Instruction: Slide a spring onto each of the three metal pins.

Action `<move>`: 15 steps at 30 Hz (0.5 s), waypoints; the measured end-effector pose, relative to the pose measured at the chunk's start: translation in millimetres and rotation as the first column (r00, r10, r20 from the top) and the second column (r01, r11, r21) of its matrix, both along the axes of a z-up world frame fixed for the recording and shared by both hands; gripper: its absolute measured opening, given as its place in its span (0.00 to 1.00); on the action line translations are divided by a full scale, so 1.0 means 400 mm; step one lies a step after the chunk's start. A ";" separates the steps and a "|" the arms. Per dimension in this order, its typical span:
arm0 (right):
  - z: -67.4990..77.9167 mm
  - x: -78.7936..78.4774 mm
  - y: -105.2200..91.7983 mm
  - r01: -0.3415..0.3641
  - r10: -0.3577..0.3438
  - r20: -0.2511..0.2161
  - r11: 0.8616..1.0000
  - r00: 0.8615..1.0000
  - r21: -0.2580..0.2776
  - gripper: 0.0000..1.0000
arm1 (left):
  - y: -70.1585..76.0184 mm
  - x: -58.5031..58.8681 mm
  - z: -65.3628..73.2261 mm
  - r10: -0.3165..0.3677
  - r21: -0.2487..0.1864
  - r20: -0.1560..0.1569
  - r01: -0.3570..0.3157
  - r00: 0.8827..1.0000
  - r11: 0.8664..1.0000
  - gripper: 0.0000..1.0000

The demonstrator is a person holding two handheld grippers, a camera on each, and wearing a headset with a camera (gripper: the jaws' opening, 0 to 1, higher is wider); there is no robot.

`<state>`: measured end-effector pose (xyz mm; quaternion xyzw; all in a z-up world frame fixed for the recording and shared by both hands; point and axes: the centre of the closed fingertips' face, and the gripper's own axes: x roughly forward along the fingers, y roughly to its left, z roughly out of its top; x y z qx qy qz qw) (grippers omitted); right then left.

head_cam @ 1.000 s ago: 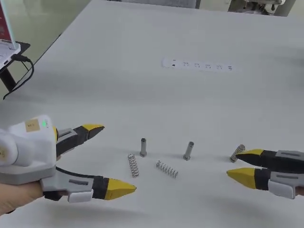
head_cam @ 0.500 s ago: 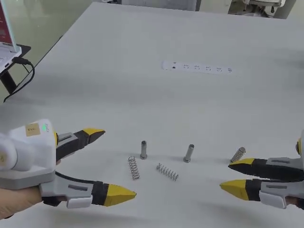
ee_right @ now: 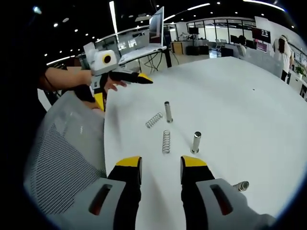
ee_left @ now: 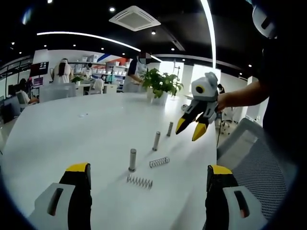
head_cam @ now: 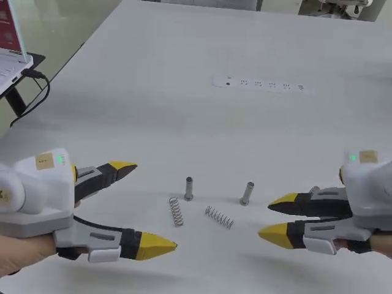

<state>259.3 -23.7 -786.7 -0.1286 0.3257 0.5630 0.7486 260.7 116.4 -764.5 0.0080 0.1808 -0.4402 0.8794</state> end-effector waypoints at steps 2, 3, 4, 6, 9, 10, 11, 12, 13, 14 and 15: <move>-0.004 0.001 0.006 -0.011 0.011 -0.001 1.000 1.000 -0.011 0.29 | 0.002 0.000 0.000 0.002 -0.001 0.000 -0.002 1.000 1.000 0.98; -0.005 0.001 0.010 -0.017 0.017 0.002 1.000 1.000 -0.015 0.29 | 0.003 0.001 -0.001 0.004 0.000 0.000 -0.004 1.000 1.000 0.98; -0.012 -0.001 0.012 -0.034 0.034 0.008 0.999 0.999 -0.041 0.28 | 0.003 0.001 -0.001 0.004 -0.001 -0.002 -0.004 1.000 1.000 0.98; -0.021 -0.002 0.020 -0.058 0.060 0.025 0.996 0.998 -0.067 0.27 | 0.003 0.001 -0.001 0.006 -0.005 -0.003 -0.006 1.000 1.000 0.98; -0.031 -0.004 0.035 -0.081 0.083 0.025 0.993 0.996 -0.084 0.27 | 0.002 0.000 -0.003 0.005 -0.006 -0.006 -0.005 1.000 1.000 0.98; -0.032 -0.004 0.039 -0.083 0.085 0.022 0.993 0.996 -0.082 0.27 | 0.002 0.001 -0.003 0.005 -0.007 -0.005 -0.005 1.000 1.000 0.98; -0.034 -0.001 0.046 -0.084 0.086 0.021 0.993 0.996 -0.080 0.26 | 0.002 0.001 -0.003 0.006 -0.006 -0.004 -0.006 1.000 1.000 0.98; -0.036 0.000 0.050 -0.085 0.087 0.022 0.993 0.996 -0.080 0.26 | 0.003 0.002 -0.003 0.006 -0.007 -0.004 -0.006 1.000 1.000 0.98; -0.040 0.002 0.055 -0.087 0.089 0.021 0.993 0.996 -0.080 0.26 | 0.003 0.002 -0.002 0.007 -0.009 -0.005 -0.007 1.000 1.000 0.98; -0.042 0.004 0.059 -0.086 0.088 0.021 0.993 0.996 -0.082 0.26 | 0.002 0.002 -0.001 0.008 -0.010 -0.005 -0.008 1.000 1.000 0.98; -0.044 0.006 0.062 -0.085 0.087 0.021 0.993 0.996 -0.081 0.26 | 0.003 0.003 -0.001 0.008 -0.009 -0.004 -0.008 1.000 1.000 0.98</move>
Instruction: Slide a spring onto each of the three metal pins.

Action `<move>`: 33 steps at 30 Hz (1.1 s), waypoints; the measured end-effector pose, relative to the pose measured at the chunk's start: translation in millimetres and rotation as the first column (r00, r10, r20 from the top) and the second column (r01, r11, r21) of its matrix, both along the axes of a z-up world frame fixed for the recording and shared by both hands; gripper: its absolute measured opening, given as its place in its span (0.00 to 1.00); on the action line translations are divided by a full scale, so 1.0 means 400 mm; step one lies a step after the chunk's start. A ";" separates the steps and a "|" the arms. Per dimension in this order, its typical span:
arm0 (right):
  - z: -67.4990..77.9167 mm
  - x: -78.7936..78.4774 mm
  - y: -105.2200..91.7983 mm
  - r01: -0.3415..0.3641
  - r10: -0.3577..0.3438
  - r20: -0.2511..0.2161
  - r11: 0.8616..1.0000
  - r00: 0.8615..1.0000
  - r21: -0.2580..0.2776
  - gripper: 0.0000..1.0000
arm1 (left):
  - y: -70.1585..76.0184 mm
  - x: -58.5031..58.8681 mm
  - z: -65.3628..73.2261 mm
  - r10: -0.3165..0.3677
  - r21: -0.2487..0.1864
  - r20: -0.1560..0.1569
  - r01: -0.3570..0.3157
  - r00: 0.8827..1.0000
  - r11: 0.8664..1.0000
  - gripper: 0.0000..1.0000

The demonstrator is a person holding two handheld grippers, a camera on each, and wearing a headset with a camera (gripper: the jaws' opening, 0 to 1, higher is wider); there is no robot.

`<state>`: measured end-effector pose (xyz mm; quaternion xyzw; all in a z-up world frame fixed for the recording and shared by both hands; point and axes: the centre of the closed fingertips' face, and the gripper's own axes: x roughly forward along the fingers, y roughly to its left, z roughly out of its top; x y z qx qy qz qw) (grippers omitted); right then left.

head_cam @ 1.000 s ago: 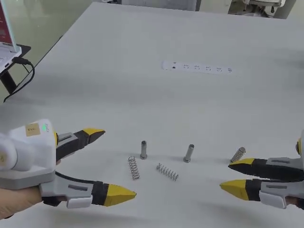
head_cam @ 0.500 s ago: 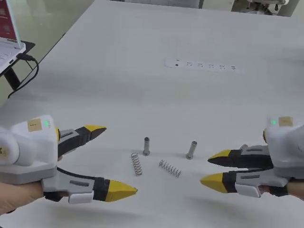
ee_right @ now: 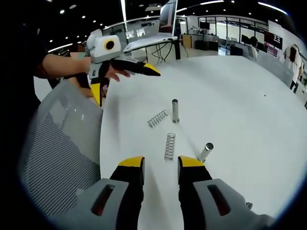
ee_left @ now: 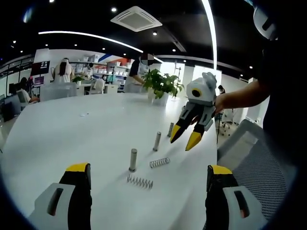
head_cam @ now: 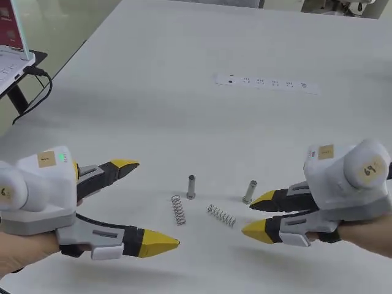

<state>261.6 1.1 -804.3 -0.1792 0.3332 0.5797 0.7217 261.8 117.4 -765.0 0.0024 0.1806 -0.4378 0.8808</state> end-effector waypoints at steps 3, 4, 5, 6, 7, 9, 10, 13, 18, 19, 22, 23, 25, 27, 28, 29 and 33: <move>-0.013 0.004 0.011 0.001 -0.001 -0.004 1.000 1.000 -0.004 0.25 | 0.003 0.001 -0.003 0.000 0.001 -0.002 0.000 1.000 1.000 0.98; -0.016 0.005 0.014 0.001 -0.001 -0.005 1.000 1.000 -0.005 0.25 | 0.003 0.001 -0.003 0.000 0.001 -0.003 0.000 1.000 1.000 0.98; -0.021 0.004 0.018 0.002 -0.002 -0.010 1.000 1.000 -0.009 0.25 | 0.003 0.002 -0.003 0.001 0.000 -0.003 -0.001 1.000 1.000 0.98; -0.025 0.004 0.019 0.002 -0.002 -0.009 1.000 1.000 -0.012 0.25 | 0.004 0.002 -0.003 0.002 -0.001 -0.004 -0.002 1.000 1.000 0.98; -0.030 0.005 0.021 0.002 -0.002 -0.008 1.000 1.000 -0.018 0.25 | 0.004 0.002 -0.004 0.002 0.001 -0.005 -0.002 1.000 1.000 0.98; -0.040 0.007 0.023 0.003 -0.003 -0.006 1.000 1.000 -0.029 0.24 | 0.004 0.002 -0.005 0.001 0.000 -0.006 -0.001 1.000 1.000 0.98; -0.046 0.008 0.025 0.003 -0.004 -0.005 0.999 1.000 -0.036 0.24 | 0.004 0.002 -0.007 0.001 0.001 -0.007 -0.001 1.000 1.000 0.98; -0.057 0.014 0.030 0.009 -0.008 0.019 0.998 1.000 -0.057 0.21 | 0.005 0.003 -0.009 0.004 -0.002 -0.009 -0.004 1.000 1.000 0.98; -0.063 0.020 0.049 0.021 -0.020 0.027 0.998 0.999 -0.051 0.20 | 0.006 0.004 -0.010 0.008 -0.004 -0.008 -0.008 1.000 1.000 0.98; -0.065 0.020 0.052 0.021 -0.019 0.026 0.998 0.999 -0.052 0.20 | 0.006 0.004 -0.010 0.009 -0.005 -0.010 -0.009 1.000 1.000 0.98; -0.075 0.021 0.057 0.019 -0.017 0.028 0.998 0.999 -0.064 0.20 | 0.005 0.003 -0.011 0.010 -0.005 -0.011 -0.010 1.000 1.000 0.98; -0.077 0.022 0.059 0.021 -0.019 0.029 0.998 0.999 -0.065 0.20 | 0.005 0.003 -0.011 0.010 -0.006 -0.011 -0.010 1.000 1.000 0.98; -0.082 0.024 0.062 0.026 -0.025 0.026 0.997 0.999 -0.067 0.20 | 0.006 0.003 -0.012 0.011 -0.006 -0.012 -0.011 1.000 1.000 0.98; -0.089 0.027 0.064 0.035 -0.032 0.030 0.996 0.999 -0.076 0.19 | 0.007 0.004 -0.013 0.012 -0.007 -0.013 -0.012 1.000 1.000 0.98; -0.090 0.028 0.065 0.035 -0.033 0.031 0.996 0.999 -0.077 0.19 | 0.007 0.004 -0.014 0.012 -0.007 -0.013 -0.012 1.000 1.000 0.98; -0.091 0.028 0.066 0.036 -0.034 0.031 0.996 0.999 -0.077 0.19 | 0.007 0.004 -0.014 0.012 -0.006 -0.012 -0.012 1.000 1.000 0.98; -0.100 0.029 0.068 0.040 -0.037 0.030 0.996 0.999 -0.084 0.18 | 0.009 0.005 -0.010 0.016 -0.010 -0.008 -0.016 1.000 1.000 0.97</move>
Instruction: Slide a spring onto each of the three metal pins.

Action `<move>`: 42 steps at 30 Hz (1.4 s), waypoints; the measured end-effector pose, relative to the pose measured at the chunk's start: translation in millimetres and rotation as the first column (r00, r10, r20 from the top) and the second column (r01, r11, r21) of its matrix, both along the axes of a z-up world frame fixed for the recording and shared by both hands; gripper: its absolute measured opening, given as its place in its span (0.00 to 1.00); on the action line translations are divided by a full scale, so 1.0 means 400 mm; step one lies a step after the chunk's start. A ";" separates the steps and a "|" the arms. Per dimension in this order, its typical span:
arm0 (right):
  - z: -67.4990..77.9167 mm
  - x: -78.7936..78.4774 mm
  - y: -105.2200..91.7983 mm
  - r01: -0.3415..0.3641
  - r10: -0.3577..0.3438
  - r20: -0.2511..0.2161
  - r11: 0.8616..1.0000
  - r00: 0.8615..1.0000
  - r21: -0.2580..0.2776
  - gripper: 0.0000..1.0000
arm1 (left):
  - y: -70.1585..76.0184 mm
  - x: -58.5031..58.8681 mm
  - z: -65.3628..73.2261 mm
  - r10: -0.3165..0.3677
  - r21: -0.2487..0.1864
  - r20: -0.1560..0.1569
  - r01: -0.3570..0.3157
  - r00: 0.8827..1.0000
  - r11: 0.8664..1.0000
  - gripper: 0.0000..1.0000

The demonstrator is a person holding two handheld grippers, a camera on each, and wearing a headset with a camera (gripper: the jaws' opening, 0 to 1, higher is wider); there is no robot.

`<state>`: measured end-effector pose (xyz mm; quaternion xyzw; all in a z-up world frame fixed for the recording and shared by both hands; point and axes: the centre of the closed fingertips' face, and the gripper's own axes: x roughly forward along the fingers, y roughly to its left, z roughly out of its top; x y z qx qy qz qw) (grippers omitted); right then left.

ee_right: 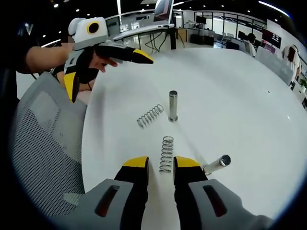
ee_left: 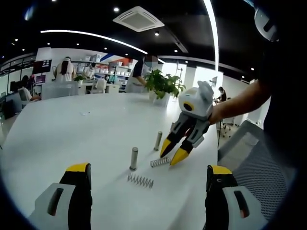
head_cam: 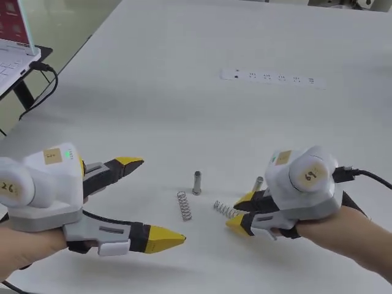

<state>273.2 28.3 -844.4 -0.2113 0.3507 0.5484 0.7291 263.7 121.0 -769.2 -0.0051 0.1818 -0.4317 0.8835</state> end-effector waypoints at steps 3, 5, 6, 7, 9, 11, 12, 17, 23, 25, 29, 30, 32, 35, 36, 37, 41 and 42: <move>-0.008 0.003 -0.002 0.007 -0.007 0.000 1.000 1.000 -0.010 0.17 | 0.003 -0.001 0.000 0.003 0.000 0.000 -0.003 1.000 1.000 0.98; -0.009 0.003 -0.002 0.007 -0.007 0.001 1.000 1.000 -0.010 0.16 | 0.005 -0.002 0.000 0.004 -0.001 -0.002 -0.004 1.000 1.000 0.97; -0.011 0.004 -0.003 0.007 -0.007 0.001 1.000 1.000 -0.013 0.15 | 0.005 -0.002 0.000 0.005 -0.002 -0.003 -0.005 1.000 1.000 0.98; -0.014 0.003 -0.005 0.005 -0.005 0.003 1.000 1.000 -0.018 0.14 | 0.007 -0.002 -0.001 0.006 -0.001 -0.002 -0.006 1.000 1.000 0.97; -0.018 0.005 -0.010 0.004 -0.003 0.015 0.999 1.000 -0.034 0.09 | 0.008 -0.004 -0.003 0.006 0.002 -0.005 -0.006 1.000 1.000 0.97; -0.020 0.008 -0.014 0.007 -0.006 0.027 0.999 1.000 -0.039 0.08 | 0.009 -0.004 -0.003 0.007 0.003 -0.004 -0.007 1.000 1.000 0.97; -0.019 0.008 -0.014 0.007 -0.006 0.028 0.999 1.000 -0.035 0.08 | 0.009 -0.004 -0.004 0.008 0.002 -0.006 -0.008 1.000 1.000 0.97; -0.021 0.008 -0.012 -0.023 0.025 0.052 0.999 0.998 -0.042 0.08 | 0.008 -0.006 -0.006 0.007 0.002 -0.009 -0.007 1.000 1.000 0.97; -0.020 0.004 -0.009 -0.051 0.055 0.069 0.997 0.996 -0.066 0.07 | 0.006 -0.004 -0.005 0.007 0.002 -0.006 -0.007 1.000 1.000 0.97; -0.020 0.004 -0.009 -0.056 0.061 0.074 0.996 0.995 -0.073 0.07 | 0.005 -0.004 -0.002 0.008 -0.001 -0.006 -0.008 1.000 1.000 0.97; -0.021 0.000 -0.008 -0.061 0.066 0.068 0.996 0.996 -0.072 0.07 | 0.005 -0.005 0.001 0.008 0.001 -0.004 -0.008 1.000 1.000 0.97; -0.020 -0.001 -0.008 -0.057 0.062 0.067 0.996 0.996 -0.073 0.07 | 0.005 -0.006 0.002 0.008 0.001 -0.004 -0.008 1.000 1.000 0.97; -0.018 -0.003 -0.007 -0.061 0.066 0.071 0.995 0.995 -0.074 0.07 | 0.005 -0.007 0.001 0.008 0.000 -0.005 -0.008 1.000 1.000 0.97; -0.014 -0.007 -0.008 -0.061 0.066 0.071 0.996 0.995 -0.071 0.07 | 0.005 -0.011 -0.001 0.007 0.003 -0.006 -0.007 1.000 1.000 0.97; -0.014 -0.008 -0.010 -0.061 0.066 0.072 0.996 0.995 -0.072 0.07 | 0.005 -0.012 -0.002 0.008 0.004 -0.005 -0.008 1.000 1.000 0.97; -0.012 -0.009 -0.013 -0.061 0.066 0.073 0.996 0.995 -0.071 0.07 | 0.005 -0.014 -0.003 0.007 0.004 -0.007 -0.007 1.000 1.000 0.97; -0.008 -0.013 -0.026 -0.056 0.061 0.068 0.996 0.996 -0.069 0.06 | 0.006 -0.017 -0.004 0.007 0.005 -0.007 -0.007 1.000 1.000 0.97; -0.005 -0.014 -0.030 -0.055 0.059 0.067 0.996 0.996 -0.069 0.06 | 0.007 -0.018 -0.003 0.007 0.005 -0.005 -0.007 1.000 1.000 0.97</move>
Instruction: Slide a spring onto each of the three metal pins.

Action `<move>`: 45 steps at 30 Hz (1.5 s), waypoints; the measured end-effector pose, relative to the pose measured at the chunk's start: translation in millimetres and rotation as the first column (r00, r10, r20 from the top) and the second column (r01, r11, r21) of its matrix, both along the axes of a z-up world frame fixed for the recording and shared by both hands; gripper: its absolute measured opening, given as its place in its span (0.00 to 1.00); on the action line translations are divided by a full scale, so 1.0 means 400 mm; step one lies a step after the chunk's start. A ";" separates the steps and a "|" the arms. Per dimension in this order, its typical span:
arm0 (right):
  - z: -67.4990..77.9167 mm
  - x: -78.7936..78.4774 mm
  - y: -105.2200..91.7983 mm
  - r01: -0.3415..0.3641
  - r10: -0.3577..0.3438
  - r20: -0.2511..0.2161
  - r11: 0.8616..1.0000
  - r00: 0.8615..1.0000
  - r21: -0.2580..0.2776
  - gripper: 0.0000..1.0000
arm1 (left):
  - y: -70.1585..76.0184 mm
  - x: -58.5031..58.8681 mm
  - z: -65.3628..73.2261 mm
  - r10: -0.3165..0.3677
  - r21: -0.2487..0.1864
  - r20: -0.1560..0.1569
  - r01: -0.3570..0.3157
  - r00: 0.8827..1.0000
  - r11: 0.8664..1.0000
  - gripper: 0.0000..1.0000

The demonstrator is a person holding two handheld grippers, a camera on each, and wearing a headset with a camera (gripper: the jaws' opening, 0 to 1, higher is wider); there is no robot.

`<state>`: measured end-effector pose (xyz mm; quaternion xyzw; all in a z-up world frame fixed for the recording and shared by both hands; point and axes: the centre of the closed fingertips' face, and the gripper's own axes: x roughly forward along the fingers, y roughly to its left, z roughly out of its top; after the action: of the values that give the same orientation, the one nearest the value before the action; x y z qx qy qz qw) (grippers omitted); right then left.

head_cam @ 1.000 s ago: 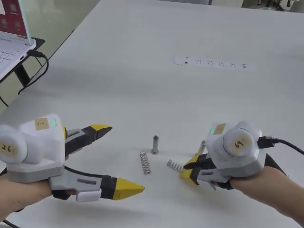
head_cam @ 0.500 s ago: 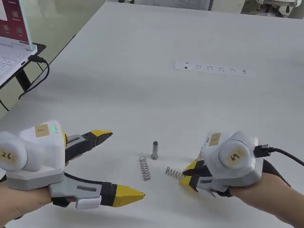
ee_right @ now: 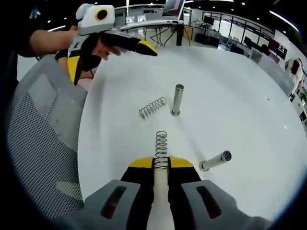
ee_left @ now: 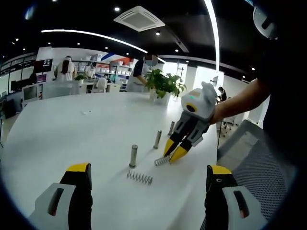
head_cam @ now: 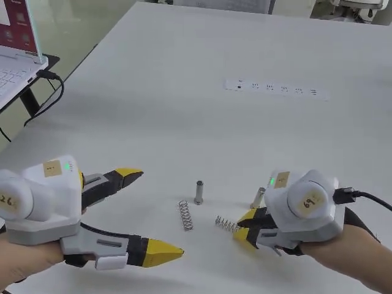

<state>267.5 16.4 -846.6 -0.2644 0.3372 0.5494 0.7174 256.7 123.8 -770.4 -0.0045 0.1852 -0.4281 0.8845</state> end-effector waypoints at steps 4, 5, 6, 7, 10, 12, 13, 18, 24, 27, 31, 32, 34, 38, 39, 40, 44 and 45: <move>0.013 -0.005 -0.010 -0.003 0.003 0.004 1.000 1.000 0.005 0.06 | 0.000 -0.002 -0.001 -0.003 -0.001 -0.003 0.003 1.000 1.000 0.96; 0.016 -0.006 -0.011 -0.003 0.003 0.005 1.000 1.000 0.007 0.06 | -0.001 -0.004 -0.002 -0.006 -0.002 -0.007 0.006 1.000 1.000 0.95; 0.018 -0.006 -0.013 -0.005 0.005 0.008 1.000 1.000 0.006 0.06 | -0.002 -0.004 -0.002 -0.007 -0.001 -0.004 0.007 1.000 1.000 0.96; 0.022 -0.006 -0.016 -0.006 0.006 0.011 1.000 1.000 0.006 0.06 | -0.004 -0.005 -0.001 -0.009 -0.001 -0.001 0.009 1.000 1.000 0.96; 0.032 -0.006 -0.022 -0.007 0.007 0.012 1.000 1.000 0.011 0.06 | -0.007 -0.005 0.000 -0.013 -0.002 0.001 0.013 1.000 1.000 0.96; 0.040 -0.006 -0.028 -0.007 0.007 0.017 1.000 1.000 0.013 0.06 | -0.007 -0.005 -0.001 -0.014 0.001 0.003 0.014 1.000 1.000 0.96; 0.045 -0.006 -0.032 -0.006 0.005 0.016 1.000 1.000 0.015 0.06 | -0.008 -0.005 0.000 -0.013 -0.002 0.002 0.013 1.000 1.000 0.96; 0.065 -0.009 -0.049 -0.008 0.007 0.022 1.000 1.000 0.019 0.06 | -0.006 -0.007 0.001 -0.015 0.001 0.003 0.015 1.000 1.000 0.96; 0.085 -0.019 -0.068 -0.035 0.035 0.031 0.999 0.999 0.012 0.06 | -0.017 -0.015 0.033 -0.034 0.001 0.043 0.034 0.999 0.999 0.93; 0.088 -0.023 -0.073 -0.049 0.049 0.036 0.999 0.998 0.006 0.06 | -0.029 -0.017 0.038 -0.051 0.012 0.058 0.051 0.997 0.999 0.88; 0.090 -0.032 -0.080 -0.067 0.067 0.043 0.998 0.997 -0.005 0.06 | -0.045 -0.025 0.038 -0.069 0.010 0.060 0.068 0.996 0.998 0.83; 0.090 -0.034 -0.081 -0.072 0.072 0.044 0.997 0.996 -0.007 0.06 | -0.053 -0.031 0.036 -0.082 0.017 0.062 0.081 0.995 0.997 0.81; 0.093 -0.039 -0.083 -0.076 0.077 0.048 0.997 0.996 -0.010 0.06 | -0.063 -0.038 0.035 -0.097 0.026 0.066 0.095 0.993 0.995 0.78; 0.097 -0.041 -0.089 -0.085 0.086 0.055 0.996 0.995 -0.015 0.06 | -0.072 -0.046 0.034 -0.115 0.026 0.053 0.114 0.992 0.993 0.70; 0.098 -0.041 -0.091 -0.085 0.086 0.056 0.996 0.995 -0.016 0.06 | -0.074 -0.050 0.032 -0.123 0.027 0.045 0.122 0.991 0.992 0.67; 0.099 -0.041 -0.092 -0.084 0.085 0.058 0.996 0.995 -0.015 0.06 | -0.077 -0.054 0.031 -0.130 0.024 0.036 0.129 0.991 0.991 0.63; 0.107 -0.044 -0.096 -0.081 0.081 0.059 0.997 0.995 -0.007 0.07 | -0.098 -0.081 0.012 -0.175 0.001 -0.084 0.176 0.981 0.984 0.41; 0.108 -0.045 -0.095 -0.082 0.082 0.057 0.997 0.995 -0.005 0.07 | -0.103 -0.084 0.007 -0.183 0.006 -0.100 0.184 0.978 0.983 0.35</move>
<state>249.3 -21.7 -803.4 -0.2947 0.3061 0.5699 0.7033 222.9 82.6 -767.5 -0.0020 0.2317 -0.5056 0.8311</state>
